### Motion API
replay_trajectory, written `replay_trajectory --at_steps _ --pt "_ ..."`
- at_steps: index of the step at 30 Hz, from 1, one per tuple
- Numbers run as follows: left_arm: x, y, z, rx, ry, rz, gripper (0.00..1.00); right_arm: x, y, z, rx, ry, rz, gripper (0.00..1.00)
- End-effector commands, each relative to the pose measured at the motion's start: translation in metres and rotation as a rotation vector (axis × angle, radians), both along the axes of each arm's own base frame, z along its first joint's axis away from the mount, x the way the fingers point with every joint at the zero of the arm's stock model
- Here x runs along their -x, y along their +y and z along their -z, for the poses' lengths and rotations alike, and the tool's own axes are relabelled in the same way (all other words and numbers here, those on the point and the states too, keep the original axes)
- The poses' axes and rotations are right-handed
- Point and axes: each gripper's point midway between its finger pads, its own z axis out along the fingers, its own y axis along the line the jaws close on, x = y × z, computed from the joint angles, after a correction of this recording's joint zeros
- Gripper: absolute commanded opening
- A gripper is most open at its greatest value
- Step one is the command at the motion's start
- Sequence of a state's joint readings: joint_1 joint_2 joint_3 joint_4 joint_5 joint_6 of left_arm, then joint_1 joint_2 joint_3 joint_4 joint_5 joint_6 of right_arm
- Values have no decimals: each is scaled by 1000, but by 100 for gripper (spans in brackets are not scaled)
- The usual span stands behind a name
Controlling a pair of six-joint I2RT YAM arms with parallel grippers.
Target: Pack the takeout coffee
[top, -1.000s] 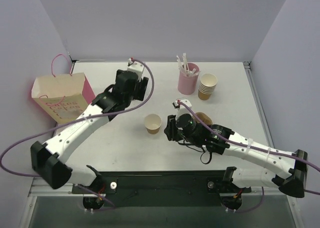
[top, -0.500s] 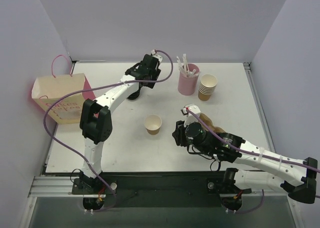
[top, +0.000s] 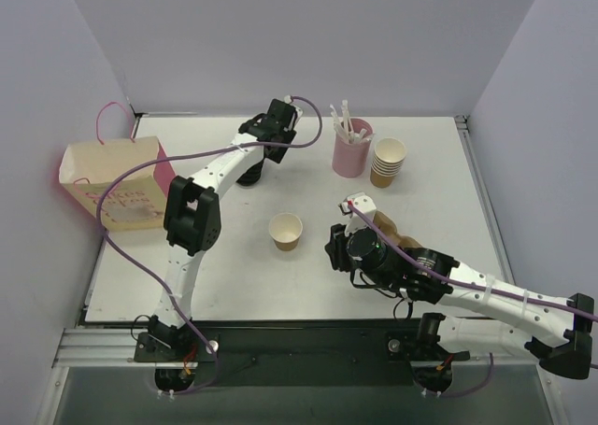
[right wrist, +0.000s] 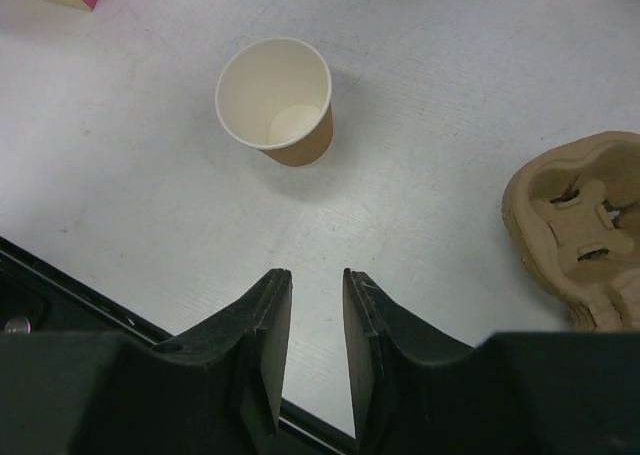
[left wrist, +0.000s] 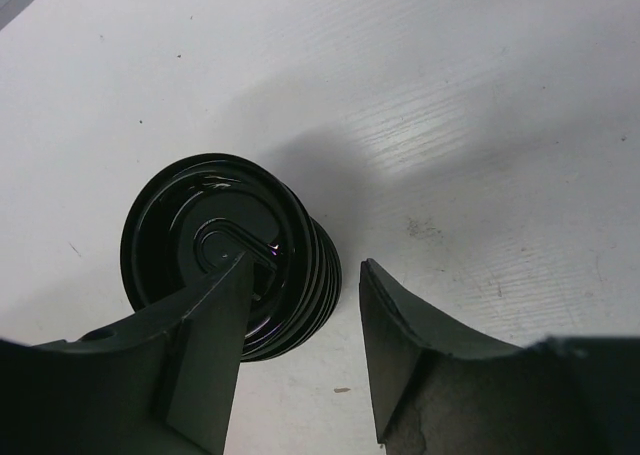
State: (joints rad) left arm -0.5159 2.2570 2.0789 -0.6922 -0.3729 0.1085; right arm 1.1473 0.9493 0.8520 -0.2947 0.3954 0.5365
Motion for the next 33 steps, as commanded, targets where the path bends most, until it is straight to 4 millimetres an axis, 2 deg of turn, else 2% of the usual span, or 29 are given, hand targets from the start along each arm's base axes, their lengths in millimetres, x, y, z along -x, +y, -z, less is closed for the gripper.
replay_trajectory --at_steps 1,9,14,23,33 --pt "-12 3 -10 -2 -33 -8 56 -6 2 -11 -8 -45 19 28" --pt "-16 12 5 -19 -8 -25 49 -7 3 -13 -6 -50 12 28" --pt "-19 12 5 -18 -10 -24 46 -8 1 -16 -8 -60 17 28" --pt "-19 13 7 -23 -2 -22 34 -9 1 -15 0 -63 22 28" --pt "-19 14 9 -34 3 -21 33 -9 -3 -18 -7 -73 27 28"
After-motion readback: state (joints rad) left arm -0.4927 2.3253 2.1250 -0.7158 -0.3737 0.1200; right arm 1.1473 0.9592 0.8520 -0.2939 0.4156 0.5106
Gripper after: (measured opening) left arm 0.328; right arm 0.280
